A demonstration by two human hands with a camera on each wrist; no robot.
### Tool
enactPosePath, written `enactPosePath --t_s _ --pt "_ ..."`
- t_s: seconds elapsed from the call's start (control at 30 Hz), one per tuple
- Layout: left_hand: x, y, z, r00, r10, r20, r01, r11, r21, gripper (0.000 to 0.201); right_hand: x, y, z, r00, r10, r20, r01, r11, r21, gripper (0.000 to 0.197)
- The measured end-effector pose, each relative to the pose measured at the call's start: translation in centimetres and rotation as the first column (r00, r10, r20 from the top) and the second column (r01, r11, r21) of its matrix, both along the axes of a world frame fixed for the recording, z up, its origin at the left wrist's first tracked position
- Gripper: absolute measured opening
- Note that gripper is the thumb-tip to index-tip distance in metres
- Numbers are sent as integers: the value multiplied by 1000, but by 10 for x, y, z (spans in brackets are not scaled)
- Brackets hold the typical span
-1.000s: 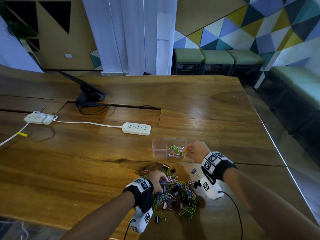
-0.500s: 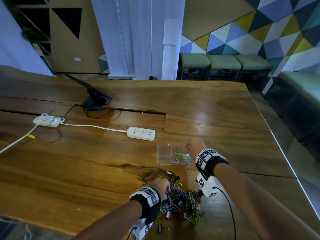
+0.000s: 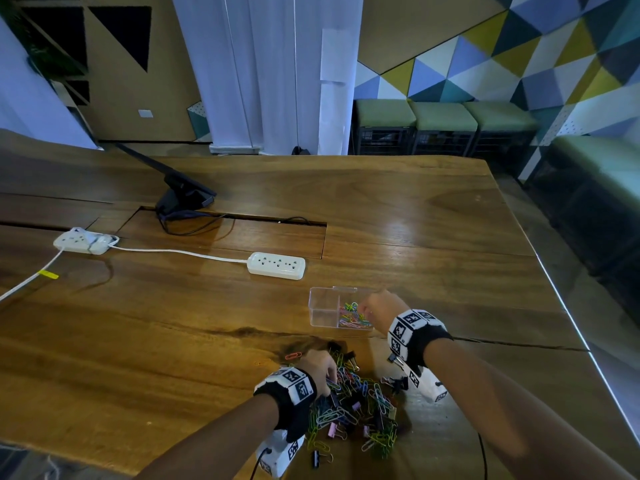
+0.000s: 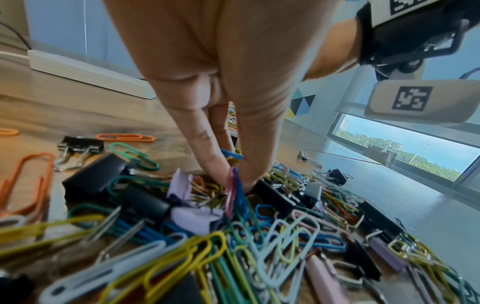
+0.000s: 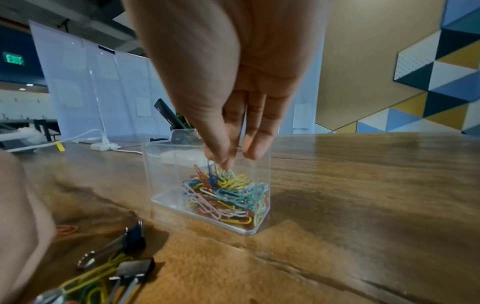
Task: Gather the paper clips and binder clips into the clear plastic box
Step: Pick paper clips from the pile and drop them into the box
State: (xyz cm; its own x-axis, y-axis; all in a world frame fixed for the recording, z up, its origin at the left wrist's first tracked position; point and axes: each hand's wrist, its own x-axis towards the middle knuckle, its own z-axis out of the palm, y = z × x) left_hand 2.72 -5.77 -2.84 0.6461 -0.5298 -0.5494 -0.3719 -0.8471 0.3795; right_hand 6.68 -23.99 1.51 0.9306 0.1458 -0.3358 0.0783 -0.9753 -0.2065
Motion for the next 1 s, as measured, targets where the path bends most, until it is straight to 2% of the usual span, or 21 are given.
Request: enactPosePath --t_s 0.23,0.53,0.77,0.9,1.0 --pt "-2 1 -1 1000 11 13 -11 999 -44 22 -20 -13 -2 999 23 -22 -22 997 71 35" --pt "-7 0 4 1000 17 19 -16 998 -60 21 -67 -19 -11 997 49 56 -58 981 184 25" --pt "-6 -5 30 1000 25 -14 -27 987 -159 16 -93 -20 -12 990 85 110 -103 980 171 30" --pt "-2 -12 52 998 57 36 -47 969 -244 16 -113 -26 -14 952 -2 307 -72 970 230 39" --pt "7 -22 68 990 85 113 -46 950 -307 13 -128 -29 -20 937 -96 336 -14 951 310 32"
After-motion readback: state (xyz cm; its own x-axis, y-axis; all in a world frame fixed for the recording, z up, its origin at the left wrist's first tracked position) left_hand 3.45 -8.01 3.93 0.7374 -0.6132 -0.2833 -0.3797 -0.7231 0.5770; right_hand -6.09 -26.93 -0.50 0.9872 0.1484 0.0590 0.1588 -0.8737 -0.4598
